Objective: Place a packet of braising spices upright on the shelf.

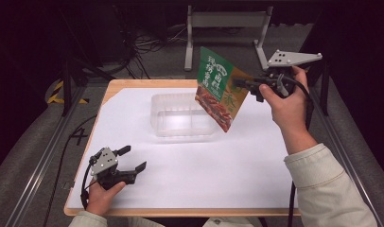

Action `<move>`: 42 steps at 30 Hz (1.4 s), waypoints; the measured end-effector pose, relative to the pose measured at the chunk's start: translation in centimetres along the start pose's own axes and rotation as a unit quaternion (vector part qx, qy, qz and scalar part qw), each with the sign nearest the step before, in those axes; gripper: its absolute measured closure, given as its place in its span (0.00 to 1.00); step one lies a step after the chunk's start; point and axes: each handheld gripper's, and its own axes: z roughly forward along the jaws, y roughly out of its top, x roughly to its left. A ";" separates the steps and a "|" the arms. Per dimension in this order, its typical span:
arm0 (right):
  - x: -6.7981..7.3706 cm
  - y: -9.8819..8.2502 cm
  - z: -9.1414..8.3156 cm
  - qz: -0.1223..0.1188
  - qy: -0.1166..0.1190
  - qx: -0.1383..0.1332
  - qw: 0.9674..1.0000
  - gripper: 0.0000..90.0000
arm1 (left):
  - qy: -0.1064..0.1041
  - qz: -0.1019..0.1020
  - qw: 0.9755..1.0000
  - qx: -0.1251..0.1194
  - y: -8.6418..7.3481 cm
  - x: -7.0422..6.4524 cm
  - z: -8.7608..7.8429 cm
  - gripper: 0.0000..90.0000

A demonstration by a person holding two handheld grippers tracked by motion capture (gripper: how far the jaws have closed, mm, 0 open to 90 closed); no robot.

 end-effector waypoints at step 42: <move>-0.3 2.5 11.0 0.065 0.006 0.019 0.998 1.00 | -0.013 0.000 1.000 -0.008 0.2 0.1 0.3 0.19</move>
